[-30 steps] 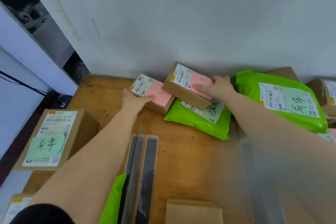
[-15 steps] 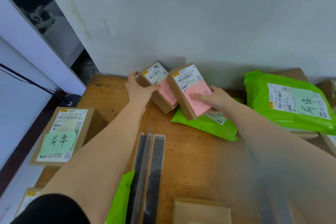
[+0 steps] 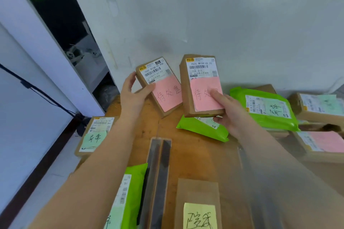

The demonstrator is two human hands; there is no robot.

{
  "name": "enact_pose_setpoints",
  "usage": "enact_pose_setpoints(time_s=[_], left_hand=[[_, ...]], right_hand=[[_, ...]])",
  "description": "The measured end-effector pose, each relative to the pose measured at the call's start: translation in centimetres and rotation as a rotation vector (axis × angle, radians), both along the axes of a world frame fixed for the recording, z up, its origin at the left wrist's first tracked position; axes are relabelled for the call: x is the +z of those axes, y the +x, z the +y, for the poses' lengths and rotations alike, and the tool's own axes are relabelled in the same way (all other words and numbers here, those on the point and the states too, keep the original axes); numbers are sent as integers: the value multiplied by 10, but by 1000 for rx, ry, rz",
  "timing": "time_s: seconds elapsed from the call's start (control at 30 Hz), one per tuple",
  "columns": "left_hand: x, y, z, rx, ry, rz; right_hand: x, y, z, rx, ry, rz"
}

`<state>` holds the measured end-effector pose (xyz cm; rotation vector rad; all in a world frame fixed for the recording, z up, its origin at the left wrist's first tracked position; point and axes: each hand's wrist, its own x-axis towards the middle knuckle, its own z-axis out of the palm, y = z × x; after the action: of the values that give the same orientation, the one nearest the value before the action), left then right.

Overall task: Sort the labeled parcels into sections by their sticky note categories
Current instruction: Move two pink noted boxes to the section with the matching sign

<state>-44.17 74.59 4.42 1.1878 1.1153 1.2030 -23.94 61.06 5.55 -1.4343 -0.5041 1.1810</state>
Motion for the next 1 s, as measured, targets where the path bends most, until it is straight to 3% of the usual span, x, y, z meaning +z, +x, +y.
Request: enact_pose_setpoints(time_s=[0.2,0.37,0.57,1.0], left_hand=[[41,-21,-104,-143,-52,-98],[58,-38,-191,-217,-45,-50],[53,-58,-282,-266,-50,-17],[54,-102,-372,-395,-97,-55]], right_hand=[[36,-15,-100,10,73,153],[43,-33,-185,23,163,181],[41,-57,-269,-122,202,209],[38,-112,-376,-261,159,100]])
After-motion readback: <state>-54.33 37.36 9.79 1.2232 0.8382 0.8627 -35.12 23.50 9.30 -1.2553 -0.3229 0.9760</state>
